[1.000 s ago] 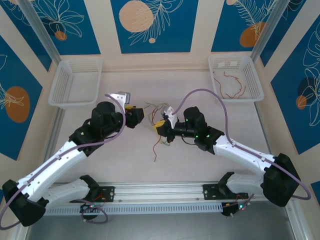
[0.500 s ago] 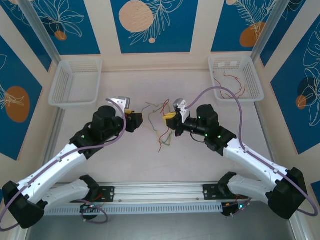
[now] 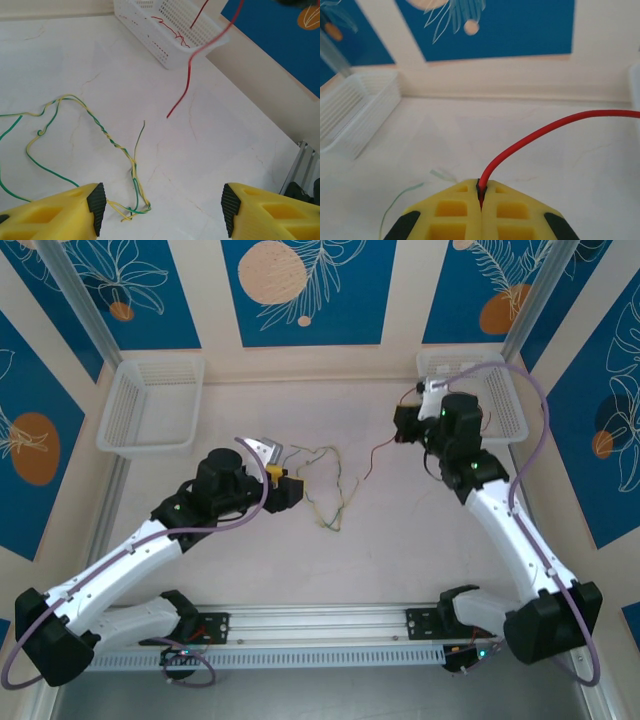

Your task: Untangle the cables

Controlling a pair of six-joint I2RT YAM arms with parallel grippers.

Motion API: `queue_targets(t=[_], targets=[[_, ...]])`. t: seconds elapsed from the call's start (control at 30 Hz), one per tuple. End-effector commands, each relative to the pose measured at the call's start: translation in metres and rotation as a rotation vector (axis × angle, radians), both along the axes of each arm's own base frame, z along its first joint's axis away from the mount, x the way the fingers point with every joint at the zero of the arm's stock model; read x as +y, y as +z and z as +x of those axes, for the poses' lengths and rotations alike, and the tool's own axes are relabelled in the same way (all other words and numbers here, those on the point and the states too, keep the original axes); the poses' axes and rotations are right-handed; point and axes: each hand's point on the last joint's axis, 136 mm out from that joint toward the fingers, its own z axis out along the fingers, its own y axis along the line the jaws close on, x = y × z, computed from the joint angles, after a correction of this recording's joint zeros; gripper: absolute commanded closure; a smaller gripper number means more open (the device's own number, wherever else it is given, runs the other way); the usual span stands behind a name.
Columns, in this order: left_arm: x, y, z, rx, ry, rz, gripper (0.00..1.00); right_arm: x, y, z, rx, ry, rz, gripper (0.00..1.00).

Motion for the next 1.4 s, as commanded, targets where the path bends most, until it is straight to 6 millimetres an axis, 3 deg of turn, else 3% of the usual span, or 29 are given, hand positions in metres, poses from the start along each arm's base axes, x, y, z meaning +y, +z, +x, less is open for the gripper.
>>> queue_targets(t=[0.0, 0.2, 0.3, 0.47, 0.67, 0.77, 0.9, 1.07, 1.17, 1.23, 1.3, 1.33, 1.37], targets=[[0.000, 0.010, -0.006, -0.044, -0.024, 0.001, 0.35, -0.046, 0.004, 0.026, 0.073, -0.128, -0.036, 1.00], [0.004, 0.008, -0.010, -0.038, -0.014, -0.002, 0.35, -0.128, 0.024, 0.088, 0.062, -0.421, -0.093, 1.00], [0.008, 0.011, -0.015, -0.041, -0.011, -0.010, 0.35, -0.171, 0.019, 0.120, 0.085, -0.588, -0.153, 1.00], [0.022, 0.012, -0.024, -0.052, 0.013, 0.006, 0.35, -0.209, 0.005, 0.165, 0.141, -0.697, -0.268, 1.00], [0.032, 0.012, -0.031, -0.057, 0.030, 0.000, 0.35, -0.242, -0.009, 0.197, 0.187, -0.836, -0.404, 1.00], [0.031, 0.012, -0.031, -0.056, 0.029, -0.007, 0.34, -0.238, -0.031, 0.213, 0.235, -0.777, -0.415, 1.00], [0.028, 0.010, -0.029, -0.045, 0.025, -0.005, 0.34, -0.214, -0.080, 0.230, 0.327, -0.607, -0.350, 1.00], [0.027, 0.009, -0.028, -0.038, 0.029, 0.003, 0.34, -0.196, -0.133, 0.234, 0.449, -0.492, -0.316, 1.00], [0.027, 0.011, -0.027, -0.043, 0.033, 0.006, 0.35, -0.179, -0.151, 0.234, 0.492, -0.392, -0.255, 1.00], [0.027, 0.010, -0.027, -0.043, 0.033, 0.007, 0.35, -0.178, -0.160, 0.233, 0.517, -0.391, -0.242, 1.00], [0.027, 0.011, -0.026, -0.042, 0.035, 0.007, 0.35, -0.180, -0.170, 0.232, 0.544, -0.396, -0.231, 0.88], [0.026, 0.010, -0.025, -0.039, 0.034, 0.008, 0.35, -0.181, -0.172, 0.231, 0.556, -0.404, -0.222, 0.76], [0.026, 0.009, -0.025, -0.035, 0.034, 0.008, 0.35, -0.185, -0.175, 0.229, 0.571, -0.426, -0.213, 0.54]])
